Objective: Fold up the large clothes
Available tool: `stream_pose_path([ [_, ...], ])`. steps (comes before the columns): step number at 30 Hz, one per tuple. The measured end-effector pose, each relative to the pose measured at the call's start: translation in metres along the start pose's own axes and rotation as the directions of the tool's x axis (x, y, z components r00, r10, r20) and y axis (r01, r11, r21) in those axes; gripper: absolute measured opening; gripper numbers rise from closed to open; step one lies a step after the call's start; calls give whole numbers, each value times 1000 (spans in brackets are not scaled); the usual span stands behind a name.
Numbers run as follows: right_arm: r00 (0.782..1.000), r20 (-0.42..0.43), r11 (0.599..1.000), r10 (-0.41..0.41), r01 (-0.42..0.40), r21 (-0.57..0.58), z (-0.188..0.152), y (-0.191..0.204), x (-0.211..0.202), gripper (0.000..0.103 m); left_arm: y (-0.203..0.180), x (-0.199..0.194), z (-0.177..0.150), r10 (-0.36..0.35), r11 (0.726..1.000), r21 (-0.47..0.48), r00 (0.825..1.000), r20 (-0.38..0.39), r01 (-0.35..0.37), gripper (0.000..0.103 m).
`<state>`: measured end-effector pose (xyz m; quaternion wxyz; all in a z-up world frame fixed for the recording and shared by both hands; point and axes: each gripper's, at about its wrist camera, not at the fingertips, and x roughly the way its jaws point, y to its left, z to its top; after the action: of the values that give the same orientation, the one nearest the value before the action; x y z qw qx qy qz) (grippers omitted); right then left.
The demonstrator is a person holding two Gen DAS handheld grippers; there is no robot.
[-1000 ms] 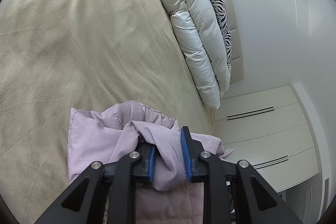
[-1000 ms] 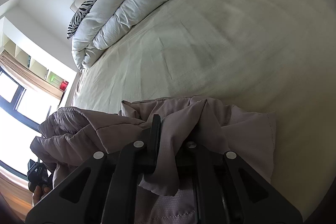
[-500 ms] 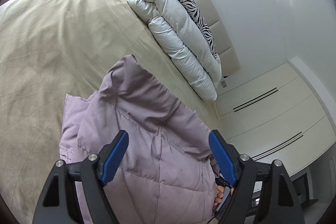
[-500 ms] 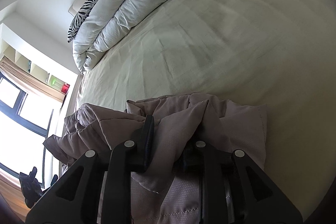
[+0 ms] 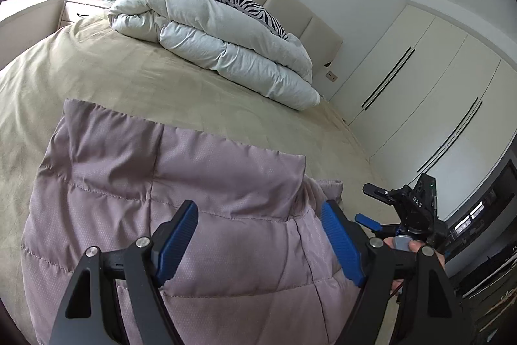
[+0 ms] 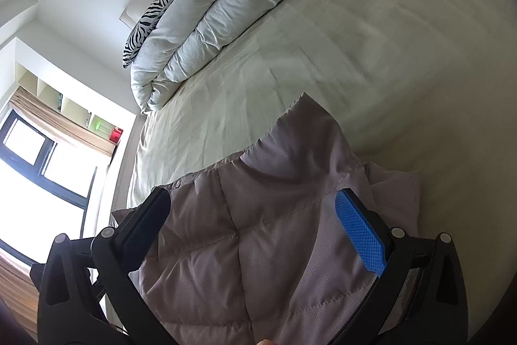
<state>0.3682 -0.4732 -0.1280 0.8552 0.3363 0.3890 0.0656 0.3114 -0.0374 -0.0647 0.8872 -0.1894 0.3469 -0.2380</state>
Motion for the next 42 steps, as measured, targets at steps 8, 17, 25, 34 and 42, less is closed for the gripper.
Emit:
stream_pose_path([
  [8,985,-110,902,-136,77,-425,-80,106,-3,38,-1,48,-4,233,962,160,970,-71,-220,80],
  [17,946,-104,853,-307,225,-471,-88,115,75,35,37,104,1,337,933,182,930,-148,-310,83],
  [25,932,-83,827,-353,269,-494,-81,106,113,35,56,137,12,347,934,155,917,-197,-321,86],
  [34,949,-75,844,-306,234,-483,-76,91,131,35,66,142,2,315,947,125,935,-165,-297,87],
  [42,956,-42,841,-291,235,-488,-80,86,133,35,66,142,-1,321,944,130,934,-158,-303,88],
])
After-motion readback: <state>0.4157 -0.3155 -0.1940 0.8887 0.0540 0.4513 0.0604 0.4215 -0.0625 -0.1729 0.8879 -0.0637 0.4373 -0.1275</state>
